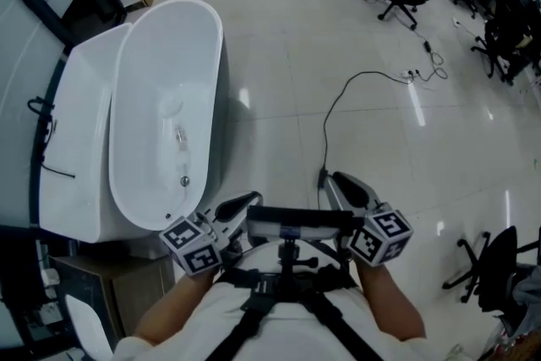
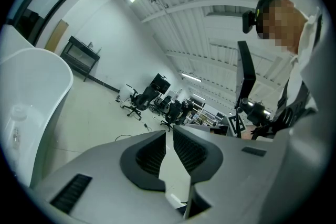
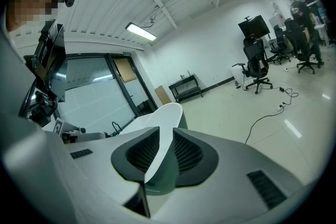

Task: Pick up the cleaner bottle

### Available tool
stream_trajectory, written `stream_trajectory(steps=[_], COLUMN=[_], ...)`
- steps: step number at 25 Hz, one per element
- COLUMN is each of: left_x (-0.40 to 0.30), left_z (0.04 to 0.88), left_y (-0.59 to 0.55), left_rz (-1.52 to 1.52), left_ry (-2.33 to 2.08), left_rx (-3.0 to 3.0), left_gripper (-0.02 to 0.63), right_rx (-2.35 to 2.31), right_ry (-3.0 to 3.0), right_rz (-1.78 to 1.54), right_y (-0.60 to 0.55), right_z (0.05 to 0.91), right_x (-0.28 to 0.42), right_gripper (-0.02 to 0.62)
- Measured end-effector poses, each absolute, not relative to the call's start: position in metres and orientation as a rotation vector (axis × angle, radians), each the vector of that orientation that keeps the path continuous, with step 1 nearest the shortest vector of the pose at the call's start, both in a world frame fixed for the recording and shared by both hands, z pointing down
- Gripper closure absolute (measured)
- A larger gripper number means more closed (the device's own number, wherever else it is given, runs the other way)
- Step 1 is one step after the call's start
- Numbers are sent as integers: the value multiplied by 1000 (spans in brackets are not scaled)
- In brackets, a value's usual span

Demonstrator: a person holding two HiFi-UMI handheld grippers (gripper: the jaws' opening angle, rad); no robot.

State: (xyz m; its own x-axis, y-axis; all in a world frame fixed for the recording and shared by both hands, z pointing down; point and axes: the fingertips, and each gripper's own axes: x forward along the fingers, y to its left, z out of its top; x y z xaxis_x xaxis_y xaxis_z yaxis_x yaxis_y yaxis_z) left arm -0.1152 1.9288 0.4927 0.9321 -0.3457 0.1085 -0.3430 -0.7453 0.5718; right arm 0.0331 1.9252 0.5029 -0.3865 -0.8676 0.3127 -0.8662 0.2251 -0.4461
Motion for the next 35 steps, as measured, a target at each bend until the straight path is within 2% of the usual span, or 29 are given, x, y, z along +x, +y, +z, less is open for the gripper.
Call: stream_trajectory(steps=[12,29,35], left_x=[-98,-69,-66], left_z=[512,515,521], left_y=[1920,1901,1912], left_rz=[48,76,148], left_ry=[-523,-516,-442], left_rx=[2422,2447,2467], left_gripper=[565,565,565], right_rx=[-1823,-1753,-1764], right_ry=[2577,2599,2637], right_rz=[-748,-828,-815], right_y=[1917,1894,1897], right_z=[524,526,540], right_x=[44,54,50], right_gripper=[525,439,430])
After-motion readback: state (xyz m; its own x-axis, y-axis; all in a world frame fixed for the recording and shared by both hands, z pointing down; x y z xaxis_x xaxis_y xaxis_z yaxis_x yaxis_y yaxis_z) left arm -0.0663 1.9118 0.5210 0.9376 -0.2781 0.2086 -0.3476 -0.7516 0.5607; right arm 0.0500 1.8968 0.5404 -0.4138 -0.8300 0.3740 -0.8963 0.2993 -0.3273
